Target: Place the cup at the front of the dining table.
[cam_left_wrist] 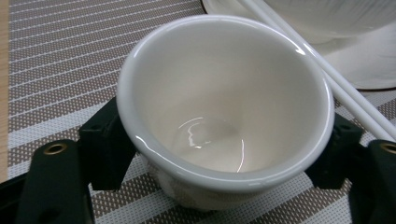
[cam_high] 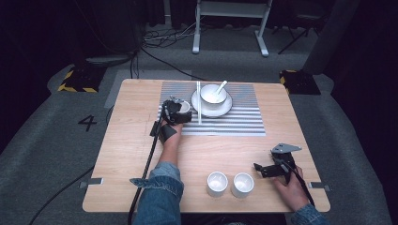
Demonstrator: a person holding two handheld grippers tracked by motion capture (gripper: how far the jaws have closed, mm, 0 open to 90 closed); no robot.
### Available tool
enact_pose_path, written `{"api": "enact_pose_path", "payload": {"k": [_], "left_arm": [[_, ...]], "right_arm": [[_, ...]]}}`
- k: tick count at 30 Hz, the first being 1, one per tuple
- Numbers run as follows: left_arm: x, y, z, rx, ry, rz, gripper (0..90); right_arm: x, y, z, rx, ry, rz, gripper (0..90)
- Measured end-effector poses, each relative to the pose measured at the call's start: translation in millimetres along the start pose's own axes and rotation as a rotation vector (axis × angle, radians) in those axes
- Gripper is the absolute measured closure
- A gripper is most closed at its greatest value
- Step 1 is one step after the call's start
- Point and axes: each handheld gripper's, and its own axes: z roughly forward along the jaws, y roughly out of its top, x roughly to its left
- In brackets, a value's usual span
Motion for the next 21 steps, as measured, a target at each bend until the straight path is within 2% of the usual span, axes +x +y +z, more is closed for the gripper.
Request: {"api": "enact_pose_path", "payload": {"k": [5,14,21], "left_arm": [[0.1,5.0,-10.0,-0.025,-0.015,-0.006,18.2],[-2.6,15.5,-43.3,-0.045,-0.05,0.045,19.2],[-1.8,17.4,-68.9,-0.043,-0.058,0.067,20.3]], "right_arm": [[0.0,0.0,0.0,0.0,0.0,0.0,0.4],[-0.1,0.3,0.3,0.0,0.001,0.001,0.3],[-0.1,0.3,0.3,0.0,0.001,0.001,0.4]]}}
